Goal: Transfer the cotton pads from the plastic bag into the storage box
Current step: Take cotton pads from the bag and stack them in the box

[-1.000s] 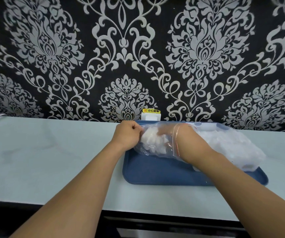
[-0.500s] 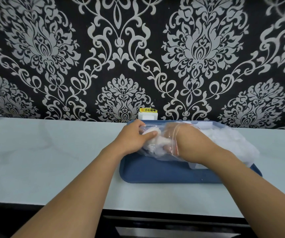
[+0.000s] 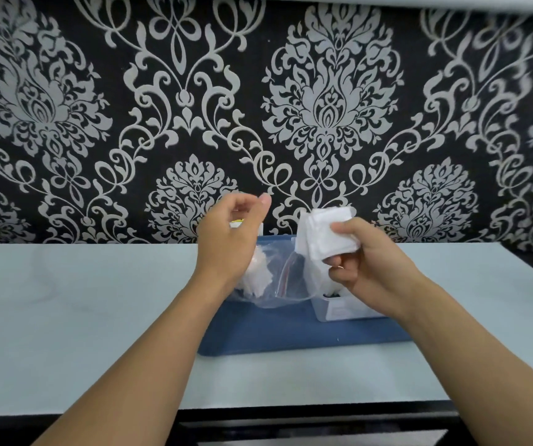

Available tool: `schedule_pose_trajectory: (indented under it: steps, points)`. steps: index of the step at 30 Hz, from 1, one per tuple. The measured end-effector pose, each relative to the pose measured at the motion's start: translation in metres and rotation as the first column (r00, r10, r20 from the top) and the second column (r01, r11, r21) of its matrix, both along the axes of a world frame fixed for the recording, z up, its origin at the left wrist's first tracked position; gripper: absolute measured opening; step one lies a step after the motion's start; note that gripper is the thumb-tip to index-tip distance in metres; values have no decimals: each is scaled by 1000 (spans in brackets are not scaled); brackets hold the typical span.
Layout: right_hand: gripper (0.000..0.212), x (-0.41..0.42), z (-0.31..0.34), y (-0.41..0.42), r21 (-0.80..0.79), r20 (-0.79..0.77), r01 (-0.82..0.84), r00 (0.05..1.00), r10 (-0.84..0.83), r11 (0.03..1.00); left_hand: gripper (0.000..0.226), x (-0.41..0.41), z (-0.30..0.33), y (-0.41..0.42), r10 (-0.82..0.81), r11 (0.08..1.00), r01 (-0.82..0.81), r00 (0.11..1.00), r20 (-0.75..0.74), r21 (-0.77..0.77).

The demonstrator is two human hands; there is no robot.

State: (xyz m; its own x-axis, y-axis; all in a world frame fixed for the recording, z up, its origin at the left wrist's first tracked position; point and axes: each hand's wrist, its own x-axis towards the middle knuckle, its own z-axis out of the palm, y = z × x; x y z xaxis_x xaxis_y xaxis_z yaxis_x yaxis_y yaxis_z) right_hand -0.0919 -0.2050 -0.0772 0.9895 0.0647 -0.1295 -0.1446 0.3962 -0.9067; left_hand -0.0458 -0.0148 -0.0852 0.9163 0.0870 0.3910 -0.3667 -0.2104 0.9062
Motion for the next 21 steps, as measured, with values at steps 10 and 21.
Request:
schedule_pose_trajectory:
  steps: [10,21]
  points:
    - [25,4,-2,2,152,-56,5,998,4,988,22,-27,5,-40,-369,877,251,898,-240,-410]
    - [11,3,-1,3,30,69,-54,996,52,998,23,-30,8,-44,-453,781,274,867,-207,-562]
